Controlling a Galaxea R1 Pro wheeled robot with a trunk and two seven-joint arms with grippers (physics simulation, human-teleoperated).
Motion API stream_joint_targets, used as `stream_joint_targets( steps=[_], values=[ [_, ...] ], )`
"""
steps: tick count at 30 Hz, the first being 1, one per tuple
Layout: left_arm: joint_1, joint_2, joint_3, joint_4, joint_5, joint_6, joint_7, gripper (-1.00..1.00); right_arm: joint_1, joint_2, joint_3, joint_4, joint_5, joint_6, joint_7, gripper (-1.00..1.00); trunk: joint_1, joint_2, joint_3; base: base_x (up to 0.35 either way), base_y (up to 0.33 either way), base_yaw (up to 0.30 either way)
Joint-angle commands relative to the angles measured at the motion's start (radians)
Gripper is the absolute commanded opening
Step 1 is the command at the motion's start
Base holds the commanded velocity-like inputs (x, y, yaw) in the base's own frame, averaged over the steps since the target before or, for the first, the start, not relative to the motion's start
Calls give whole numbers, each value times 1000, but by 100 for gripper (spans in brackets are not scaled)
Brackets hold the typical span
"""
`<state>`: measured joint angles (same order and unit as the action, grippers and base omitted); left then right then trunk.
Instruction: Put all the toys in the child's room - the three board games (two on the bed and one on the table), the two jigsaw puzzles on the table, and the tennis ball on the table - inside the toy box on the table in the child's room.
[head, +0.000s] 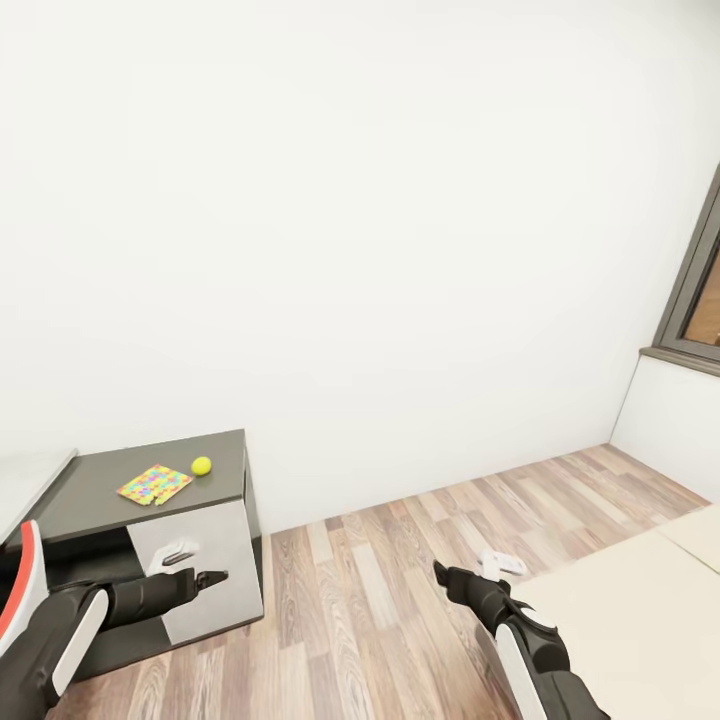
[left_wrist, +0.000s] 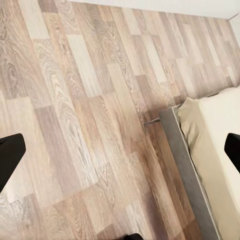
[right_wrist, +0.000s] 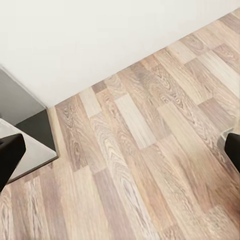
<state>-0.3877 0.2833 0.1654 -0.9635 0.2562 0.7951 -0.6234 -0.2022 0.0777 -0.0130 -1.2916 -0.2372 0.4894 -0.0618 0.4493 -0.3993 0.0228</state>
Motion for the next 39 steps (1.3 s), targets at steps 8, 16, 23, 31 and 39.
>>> stream_joint_targets(
  steps=[8,16,23,31,39],
  values=[
    [0,0,2,0,2,3,-3,100,0,5,-2,-1,-12,6,-6,100,1,-1,0,125,46,-21],
    [0,0,3,0,1,3,-3,100,0,11,-2,-2,-13,7,-6,100,1,-1,-1,49,69,-180],
    [0,0,3,0,1,2,-2,100,0,12,-1,-2,-13,4,-5,100,1,-1,-1,117,116,-151],
    [0,1,3,0,1,2,-2,100,0,13,0,-2,-12,3,-3,100,1,-1,-1,103,25,-30],
    [0,1,3,0,1,2,-3,100,0,14,-1,-2,-13,3,-3,100,1,-1,-1,158,54,-6]
  ],
)
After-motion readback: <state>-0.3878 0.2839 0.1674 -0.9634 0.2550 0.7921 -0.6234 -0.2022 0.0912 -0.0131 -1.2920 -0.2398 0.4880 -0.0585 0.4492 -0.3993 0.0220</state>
